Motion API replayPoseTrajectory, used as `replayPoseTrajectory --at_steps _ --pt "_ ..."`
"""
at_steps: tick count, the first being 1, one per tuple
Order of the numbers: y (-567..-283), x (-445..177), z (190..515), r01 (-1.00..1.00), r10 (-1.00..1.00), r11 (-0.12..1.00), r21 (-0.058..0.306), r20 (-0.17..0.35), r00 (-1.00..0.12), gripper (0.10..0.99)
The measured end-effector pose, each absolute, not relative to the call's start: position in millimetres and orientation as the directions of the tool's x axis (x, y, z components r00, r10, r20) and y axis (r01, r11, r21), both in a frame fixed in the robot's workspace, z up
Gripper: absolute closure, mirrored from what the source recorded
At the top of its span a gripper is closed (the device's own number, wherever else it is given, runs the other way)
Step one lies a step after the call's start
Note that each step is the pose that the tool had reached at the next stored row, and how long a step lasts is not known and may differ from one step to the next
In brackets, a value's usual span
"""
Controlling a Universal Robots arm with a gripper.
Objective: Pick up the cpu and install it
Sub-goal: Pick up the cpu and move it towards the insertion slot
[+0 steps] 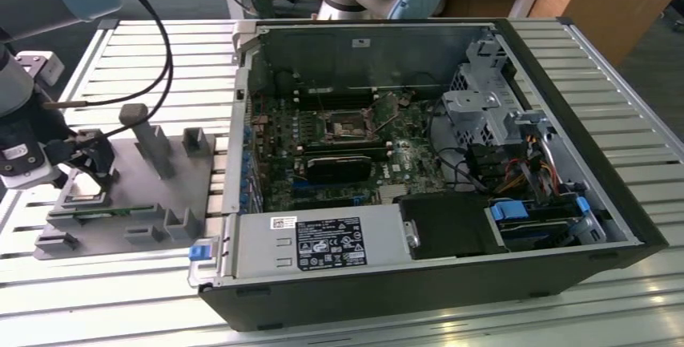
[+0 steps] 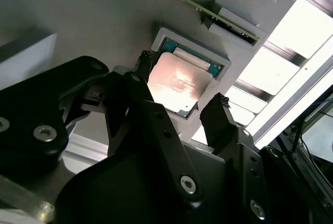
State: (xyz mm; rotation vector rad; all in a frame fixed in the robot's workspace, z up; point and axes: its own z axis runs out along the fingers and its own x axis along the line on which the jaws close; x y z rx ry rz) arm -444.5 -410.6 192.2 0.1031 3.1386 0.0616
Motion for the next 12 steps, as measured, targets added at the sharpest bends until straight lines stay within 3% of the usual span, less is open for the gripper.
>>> replayPoseTrajectory --at_steps 12 --pt "-410.6 -445.3 183.6 0.066 0.066 0.997 0.040 -0.002 -0.998 0.439"
